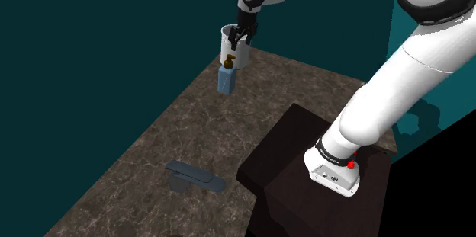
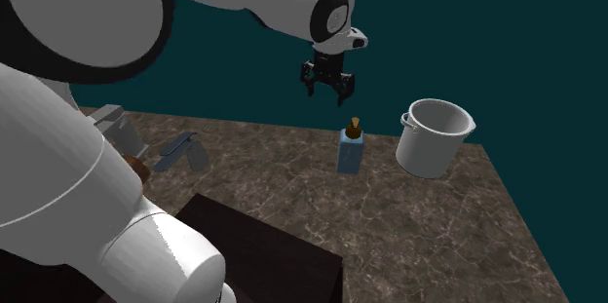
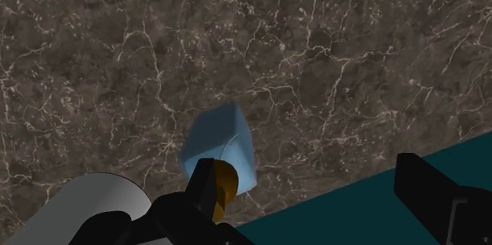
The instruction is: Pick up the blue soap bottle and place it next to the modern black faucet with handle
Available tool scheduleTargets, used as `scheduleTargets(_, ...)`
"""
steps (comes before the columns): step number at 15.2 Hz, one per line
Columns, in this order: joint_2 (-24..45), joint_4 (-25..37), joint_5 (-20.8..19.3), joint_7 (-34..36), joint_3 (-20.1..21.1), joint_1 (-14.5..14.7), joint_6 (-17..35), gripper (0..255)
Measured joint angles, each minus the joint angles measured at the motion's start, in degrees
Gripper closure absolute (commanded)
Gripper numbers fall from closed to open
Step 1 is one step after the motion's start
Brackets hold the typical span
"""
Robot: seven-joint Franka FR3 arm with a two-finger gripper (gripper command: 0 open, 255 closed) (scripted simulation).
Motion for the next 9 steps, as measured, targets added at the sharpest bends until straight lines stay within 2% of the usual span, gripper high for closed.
scheduleTargets(3, 5.75, 3.4, 0.23, -0.37, -0.4, -0.37, 1.83, 0)
scheduleTargets(9, 19.31, 13.99, 1.26, -2.24, -1.42, -1.96, 3.8, 0)
